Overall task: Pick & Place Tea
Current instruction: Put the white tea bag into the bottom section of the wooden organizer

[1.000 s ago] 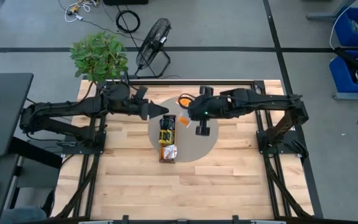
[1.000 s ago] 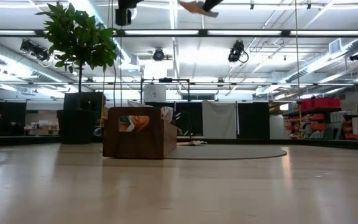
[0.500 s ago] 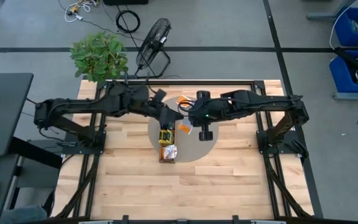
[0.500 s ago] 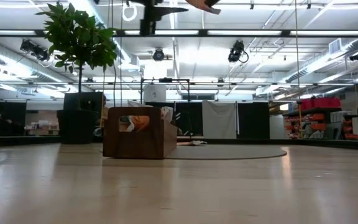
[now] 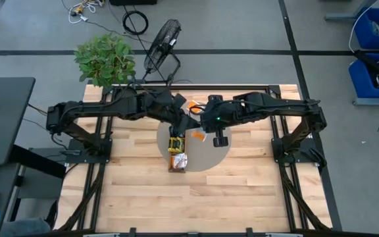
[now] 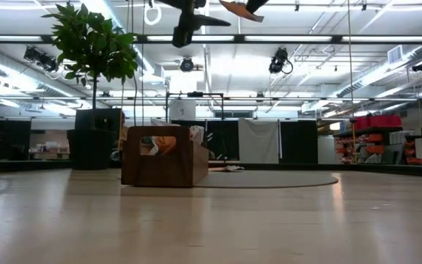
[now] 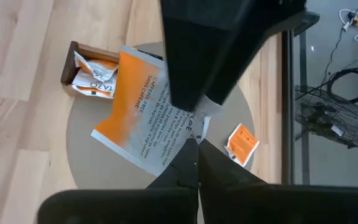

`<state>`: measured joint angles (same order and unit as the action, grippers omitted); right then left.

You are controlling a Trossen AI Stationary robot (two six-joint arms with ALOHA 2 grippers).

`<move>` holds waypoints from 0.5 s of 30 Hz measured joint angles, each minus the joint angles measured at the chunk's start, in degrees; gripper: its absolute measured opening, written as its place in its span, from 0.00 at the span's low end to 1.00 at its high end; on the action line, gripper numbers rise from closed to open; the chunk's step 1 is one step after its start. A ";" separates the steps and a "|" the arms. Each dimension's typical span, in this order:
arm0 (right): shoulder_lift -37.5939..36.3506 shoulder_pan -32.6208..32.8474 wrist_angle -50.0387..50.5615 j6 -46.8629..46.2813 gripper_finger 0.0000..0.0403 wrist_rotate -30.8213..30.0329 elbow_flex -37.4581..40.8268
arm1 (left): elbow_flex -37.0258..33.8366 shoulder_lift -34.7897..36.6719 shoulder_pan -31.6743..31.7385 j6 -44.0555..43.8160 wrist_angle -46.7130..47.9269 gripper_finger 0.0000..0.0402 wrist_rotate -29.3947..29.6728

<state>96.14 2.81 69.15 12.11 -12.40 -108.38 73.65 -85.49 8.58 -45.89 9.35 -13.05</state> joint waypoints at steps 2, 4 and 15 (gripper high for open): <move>0.00 0.00 -0.09 0.37 0.00 0.02 0.00 | 0.00 0.00 0.04 0.09 0.06 0.56 1.12; 0.00 0.00 -0.21 0.42 0.00 0.02 0.00 | 0.00 0.00 0.28 0.11 0.03 0.55 1.63; 0.00 0.02 -2.91 0.42 0.00 -0.07 0.00 | 0.00 0.00 0.28 1.84 0.15 0.39 0.64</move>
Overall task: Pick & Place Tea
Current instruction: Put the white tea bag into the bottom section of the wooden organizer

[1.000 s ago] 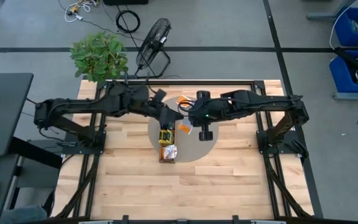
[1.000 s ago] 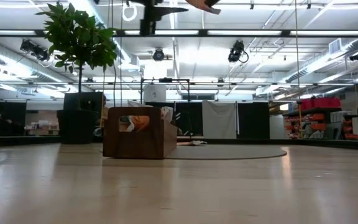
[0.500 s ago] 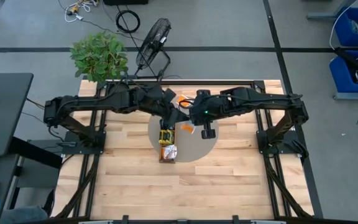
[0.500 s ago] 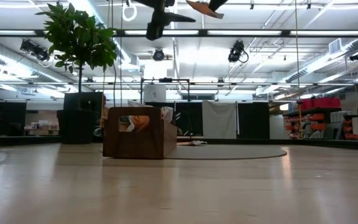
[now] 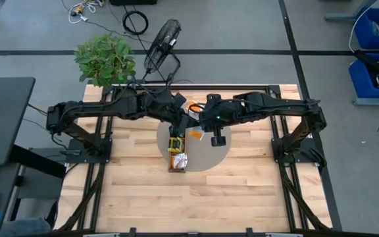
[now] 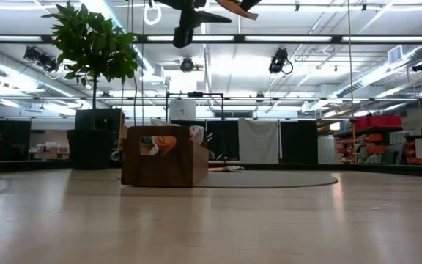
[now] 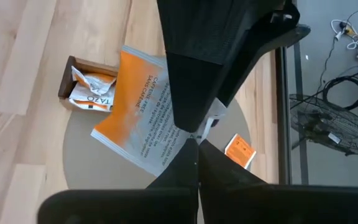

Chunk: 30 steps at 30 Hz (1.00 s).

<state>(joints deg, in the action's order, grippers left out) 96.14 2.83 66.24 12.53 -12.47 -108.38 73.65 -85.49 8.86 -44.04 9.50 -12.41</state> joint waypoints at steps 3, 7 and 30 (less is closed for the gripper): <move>0.00 -0.02 0.02 0.00 0.00 -0.02 0.00 | 0.00 0.00 0.00 1.07 -0.02 0.32 0.01; 0.02 -0.02 0.15 -0.05 0.00 -0.11 0.00 | 0.04 0.00 -0.10 2.36 -0.07 0.20 -0.07; -4.76 -0.02 1.61 -18.10 0.58 -3.46 -0.07 | -0.04 5.47 -15.67 22.11 5.35 0.00 50.20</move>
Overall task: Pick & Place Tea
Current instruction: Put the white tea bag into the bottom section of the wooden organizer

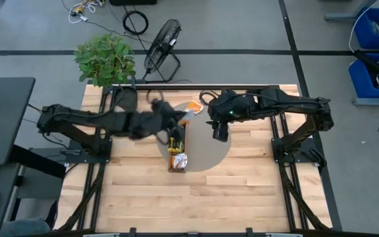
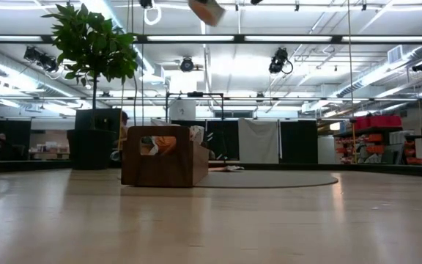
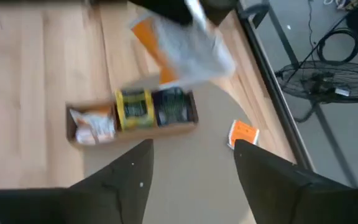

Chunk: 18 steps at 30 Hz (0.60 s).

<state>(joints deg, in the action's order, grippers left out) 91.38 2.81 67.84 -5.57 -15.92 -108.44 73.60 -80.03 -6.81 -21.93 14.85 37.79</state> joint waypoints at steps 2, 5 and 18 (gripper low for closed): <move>-0.54 -0.19 -2.08 -2.39 0.58 -0.04 0.00 | 0.02 0.53 -3.09 4.19 -1.18 0.00 12.21; -0.71 -0.57 -6.86 -2.90 0.58 -0.03 0.00 | 0.02 0.68 -6.77 8.73 -1.86 0.00 25.18; 1.03 -10.47 -27.76 -33.39 0.50 24.47 -0.02 | 0.02 0.20 -13.13 23.27 -2.56 0.00 45.93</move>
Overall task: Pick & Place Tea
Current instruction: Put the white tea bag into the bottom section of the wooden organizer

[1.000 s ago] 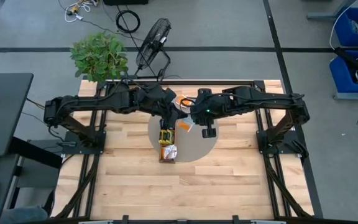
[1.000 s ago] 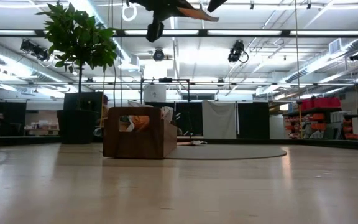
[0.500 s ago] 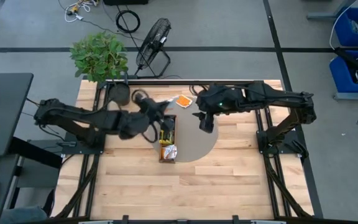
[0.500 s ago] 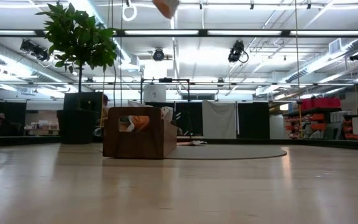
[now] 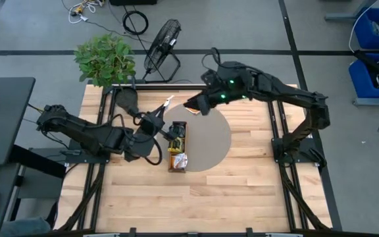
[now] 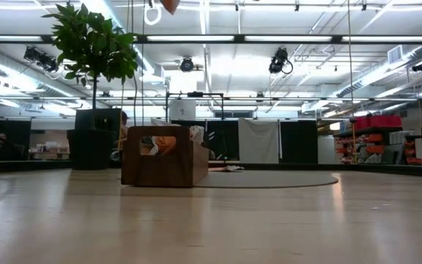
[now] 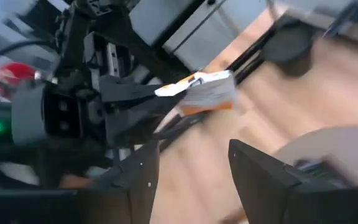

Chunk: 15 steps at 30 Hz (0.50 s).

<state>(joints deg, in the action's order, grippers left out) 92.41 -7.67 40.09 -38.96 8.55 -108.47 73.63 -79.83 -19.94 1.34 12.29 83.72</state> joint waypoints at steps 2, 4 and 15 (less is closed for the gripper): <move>1.46 -0.95 -2.41 -4.47 0.50 3.77 0.02 | 0.00 0.00 0.02 2.11 -0.03 0.00 0.11; 2.63 -1.32 -4.45 -8.07 0.51 6.50 0.04 | 0.00 -0.02 0.02 3.60 0.04 0.00 0.10; 6.24 -2.77 -14.28 -22.32 0.56 10.12 0.09 | 0.02 -0.02 -0.59 8.81 -1.33 0.00 -1.00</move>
<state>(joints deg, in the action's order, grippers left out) 98.65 -10.44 25.80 -61.28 18.67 -108.37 73.65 -79.85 -20.53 10.16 10.97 82.73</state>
